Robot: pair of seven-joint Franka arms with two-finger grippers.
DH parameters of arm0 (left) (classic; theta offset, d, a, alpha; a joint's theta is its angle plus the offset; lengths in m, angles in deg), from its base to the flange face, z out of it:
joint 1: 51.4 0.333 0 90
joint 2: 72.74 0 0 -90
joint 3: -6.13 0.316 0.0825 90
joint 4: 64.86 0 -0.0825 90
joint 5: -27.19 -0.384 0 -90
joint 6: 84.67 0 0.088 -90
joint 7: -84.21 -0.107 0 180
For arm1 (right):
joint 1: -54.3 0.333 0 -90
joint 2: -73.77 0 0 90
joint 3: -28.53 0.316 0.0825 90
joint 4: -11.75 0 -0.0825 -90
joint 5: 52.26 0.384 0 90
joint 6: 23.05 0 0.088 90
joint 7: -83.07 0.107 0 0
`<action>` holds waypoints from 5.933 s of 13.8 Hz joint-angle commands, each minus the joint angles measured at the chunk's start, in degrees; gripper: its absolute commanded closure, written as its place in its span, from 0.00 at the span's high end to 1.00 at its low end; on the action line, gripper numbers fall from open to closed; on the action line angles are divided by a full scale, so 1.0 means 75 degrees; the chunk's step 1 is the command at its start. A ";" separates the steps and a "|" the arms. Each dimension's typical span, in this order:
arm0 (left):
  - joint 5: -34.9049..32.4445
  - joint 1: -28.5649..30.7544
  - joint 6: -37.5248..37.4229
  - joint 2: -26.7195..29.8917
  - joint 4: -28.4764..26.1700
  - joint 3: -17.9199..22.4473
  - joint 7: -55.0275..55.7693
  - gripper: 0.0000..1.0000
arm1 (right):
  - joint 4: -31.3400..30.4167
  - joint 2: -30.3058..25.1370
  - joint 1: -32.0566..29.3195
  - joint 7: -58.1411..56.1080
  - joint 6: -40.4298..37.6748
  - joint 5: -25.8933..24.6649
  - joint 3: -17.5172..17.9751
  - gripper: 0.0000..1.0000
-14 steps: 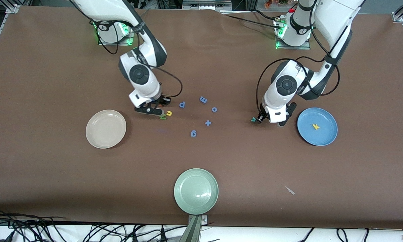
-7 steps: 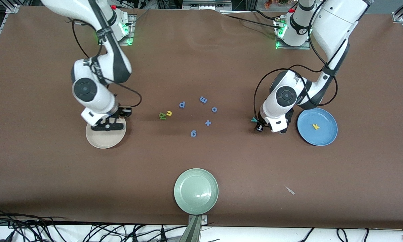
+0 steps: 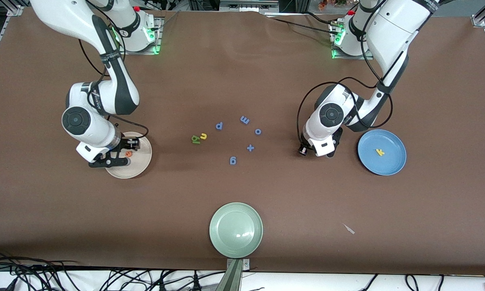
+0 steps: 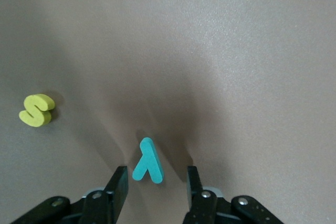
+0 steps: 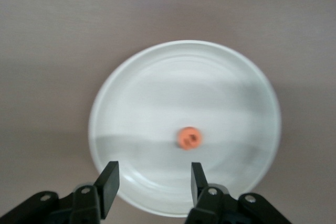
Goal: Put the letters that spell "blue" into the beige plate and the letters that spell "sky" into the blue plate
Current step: 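Place the e on the beige plate while the left gripper grasps the teal letter, then drop the teal letter on the blue plate while the right gripper grasps the yellow n, then place the n on the beige plate while the left gripper reaches the yellow s, then grasp the yellow s with the left gripper while the right gripper grasps the green b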
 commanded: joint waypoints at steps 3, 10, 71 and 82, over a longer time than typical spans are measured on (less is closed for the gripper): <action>-0.0041 0.0075 -0.0136 -0.0039 0.0164 0.0071 0.0072 0.51 | 0.0323 0.0058 0.0228 0.2623 -0.0052 0.0343 0.1155 0.68; -0.0041 0.0087 -0.0171 0.0007 0.0129 0.0071 0.0283 0.47 | 0.0605 0.0983 0.1868 0.6177 0.0976 0.0354 0.1298 0.71; -0.0287 0.3309 0.1371 0.2140 -0.3103 -0.2179 -0.2120 0.58 | 0.0851 0.1065 0.3345 0.5123 -0.0334 0.1866 -0.0799 0.64; -0.2193 0.3262 0.1669 0.1473 -0.3199 -0.2109 -0.0763 0.57 | 0.0417 0.1523 0.3651 0.5349 0.0428 0.1854 -0.0776 0.64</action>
